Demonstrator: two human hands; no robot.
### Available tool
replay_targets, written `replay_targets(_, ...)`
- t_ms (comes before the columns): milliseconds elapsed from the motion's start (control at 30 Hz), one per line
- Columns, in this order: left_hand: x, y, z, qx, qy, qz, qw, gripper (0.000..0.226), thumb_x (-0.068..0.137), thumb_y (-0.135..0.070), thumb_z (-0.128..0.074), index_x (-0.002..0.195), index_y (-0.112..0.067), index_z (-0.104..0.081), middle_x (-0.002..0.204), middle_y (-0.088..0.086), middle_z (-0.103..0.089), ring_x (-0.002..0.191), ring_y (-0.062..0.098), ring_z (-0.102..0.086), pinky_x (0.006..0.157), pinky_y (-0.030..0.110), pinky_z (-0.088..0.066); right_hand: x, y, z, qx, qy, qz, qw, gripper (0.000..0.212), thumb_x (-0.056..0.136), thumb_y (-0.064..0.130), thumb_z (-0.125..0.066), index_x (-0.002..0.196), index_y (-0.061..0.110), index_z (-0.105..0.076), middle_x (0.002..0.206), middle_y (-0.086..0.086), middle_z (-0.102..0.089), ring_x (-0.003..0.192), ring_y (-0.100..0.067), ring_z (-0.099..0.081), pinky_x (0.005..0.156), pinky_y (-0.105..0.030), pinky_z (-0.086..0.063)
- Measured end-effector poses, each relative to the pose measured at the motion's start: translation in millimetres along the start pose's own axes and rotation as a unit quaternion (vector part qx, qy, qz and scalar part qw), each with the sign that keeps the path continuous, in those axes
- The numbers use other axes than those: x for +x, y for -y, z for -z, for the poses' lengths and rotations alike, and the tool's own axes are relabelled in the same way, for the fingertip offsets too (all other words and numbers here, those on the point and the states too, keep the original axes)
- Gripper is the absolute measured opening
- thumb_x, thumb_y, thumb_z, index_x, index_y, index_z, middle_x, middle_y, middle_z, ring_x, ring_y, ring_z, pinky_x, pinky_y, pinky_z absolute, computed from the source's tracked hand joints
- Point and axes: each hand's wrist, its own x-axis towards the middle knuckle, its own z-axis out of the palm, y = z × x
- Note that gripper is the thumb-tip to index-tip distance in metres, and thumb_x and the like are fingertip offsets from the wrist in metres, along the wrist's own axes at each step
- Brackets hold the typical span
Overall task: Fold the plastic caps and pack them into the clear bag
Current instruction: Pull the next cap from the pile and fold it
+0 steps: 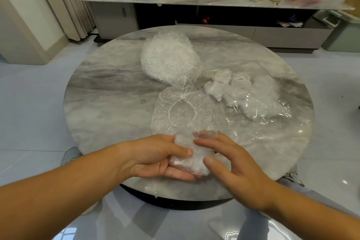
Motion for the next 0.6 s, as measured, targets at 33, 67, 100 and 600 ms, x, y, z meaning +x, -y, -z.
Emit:
replay_targets(33, -1, -1, 2, -0.008, 0.009, 0.006, 1.000, 0.037, 0.097, 0.000, -0.057, 0.133, -0.004, -0.056, 0.125, 0.022, -0.067, 0.112, 0.037, -0.068, 0.086, 0.039, -0.061, -1, -2, 1, -0.035, 0.008, 0.026, 0.999, 0.047, 0.094, 0.050, -0.054, 0.134, 0.027, -0.064, 0.143, 0.018, -0.053, 0.140, -0.004, -0.043, 0.112, -0.016, -0.032)
replay_targets(67, -1, -1, 4, -0.023, 0.020, 0.010, 0.999, 0.037, 0.097, 0.002, -0.056, 0.134, -0.003, -0.056, 0.127, 0.023, -0.066, 0.113, 0.037, -0.067, 0.086, 0.039, -0.061, -2, -2, 1, -0.065, 0.010, 0.057, 0.996, 0.048, 0.097, 0.048, -0.053, 0.137, 0.024, -0.062, 0.145, 0.015, -0.052, 0.140, -0.006, -0.044, 0.112, -0.018, -0.033)
replay_targets(100, -2, -2, 6, -0.044, 0.037, 0.009, 0.998, 0.038, 0.096, 0.003, -0.055, 0.134, -0.002, -0.057, 0.129, 0.025, -0.064, 0.116, 0.038, -0.066, 0.088, 0.040, -0.060, -3, -3, 2, -0.094, 0.009, 0.092, 0.991, 0.049, 0.100, 0.048, -0.052, 0.139, 0.020, -0.060, 0.144, 0.011, -0.054, 0.138, -0.008, -0.046, 0.111, -0.020, -0.036)
replay_targets(600, -1, -4, 16, -0.075, 0.027, 0.048, 0.996, 0.055, 0.094, -0.028, -0.066, 0.137, 0.004, -0.053, 0.133, 0.025, -0.061, 0.118, 0.034, -0.065, 0.085, 0.036, -0.061, -3, -15, 6, -0.294, 0.109, 0.226, 0.922, 0.080, 0.100, 0.056, -0.043, 0.159, 0.007, -0.021, 0.156, -0.007, -0.041, 0.141, -0.018, -0.044, 0.103, -0.038, -0.046)
